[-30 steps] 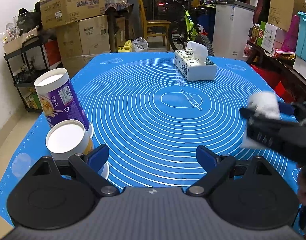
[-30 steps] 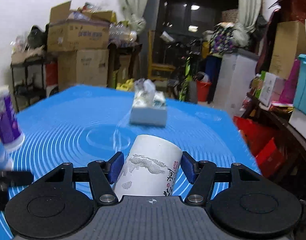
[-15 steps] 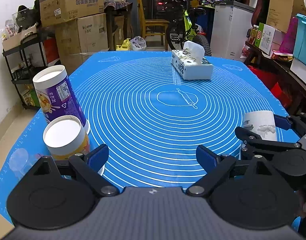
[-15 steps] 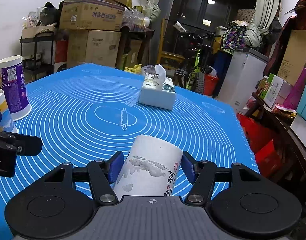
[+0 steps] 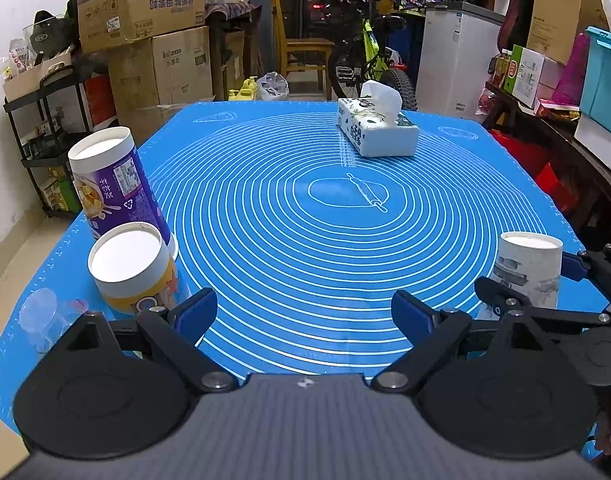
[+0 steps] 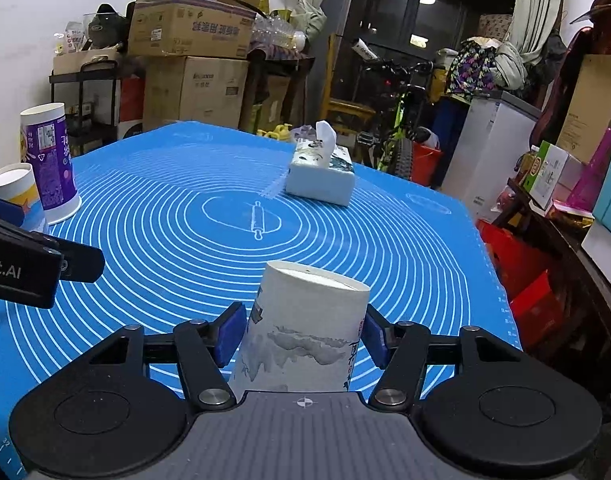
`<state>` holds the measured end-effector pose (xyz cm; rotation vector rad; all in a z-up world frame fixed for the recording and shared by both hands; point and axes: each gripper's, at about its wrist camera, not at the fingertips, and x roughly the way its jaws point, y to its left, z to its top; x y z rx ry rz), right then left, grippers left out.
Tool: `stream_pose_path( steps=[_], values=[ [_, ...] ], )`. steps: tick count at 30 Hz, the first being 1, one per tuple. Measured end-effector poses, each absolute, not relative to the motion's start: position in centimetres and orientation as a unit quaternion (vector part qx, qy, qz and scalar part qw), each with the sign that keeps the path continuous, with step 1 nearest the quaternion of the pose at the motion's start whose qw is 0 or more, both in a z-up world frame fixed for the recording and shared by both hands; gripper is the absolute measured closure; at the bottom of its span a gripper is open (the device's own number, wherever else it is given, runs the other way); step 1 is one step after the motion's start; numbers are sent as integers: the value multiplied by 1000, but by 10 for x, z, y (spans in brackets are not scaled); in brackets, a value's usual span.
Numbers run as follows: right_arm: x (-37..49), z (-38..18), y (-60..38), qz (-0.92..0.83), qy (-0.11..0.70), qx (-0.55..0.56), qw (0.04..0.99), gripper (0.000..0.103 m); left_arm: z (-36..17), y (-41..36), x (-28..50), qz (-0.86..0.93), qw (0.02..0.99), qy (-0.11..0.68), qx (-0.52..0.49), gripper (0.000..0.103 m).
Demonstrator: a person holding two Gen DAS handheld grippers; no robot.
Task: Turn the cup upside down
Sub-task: 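Rotate the white cup rim-down with the right tool and lower it, then set the cup on the mat and open the right tool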
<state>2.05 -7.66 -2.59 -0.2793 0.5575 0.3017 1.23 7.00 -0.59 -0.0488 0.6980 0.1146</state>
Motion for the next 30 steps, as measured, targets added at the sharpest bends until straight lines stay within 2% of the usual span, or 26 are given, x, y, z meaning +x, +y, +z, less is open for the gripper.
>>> stream_pose_path(
  steps=[1, 17, 30],
  values=[
    [20, -25, -77, 148, 276, -136, 940, 34, -5, 70, 12, 56, 938, 342, -24, 10],
    [-10, -4, -104, 169, 273, -106, 941, 22, -2, 62, -2, 37, 937, 347, -26, 10],
    [-72, 22, -161, 159, 309, -83, 934, 19, 6, 27, -44, -8, 938, 347, -23, 10]
  ],
)
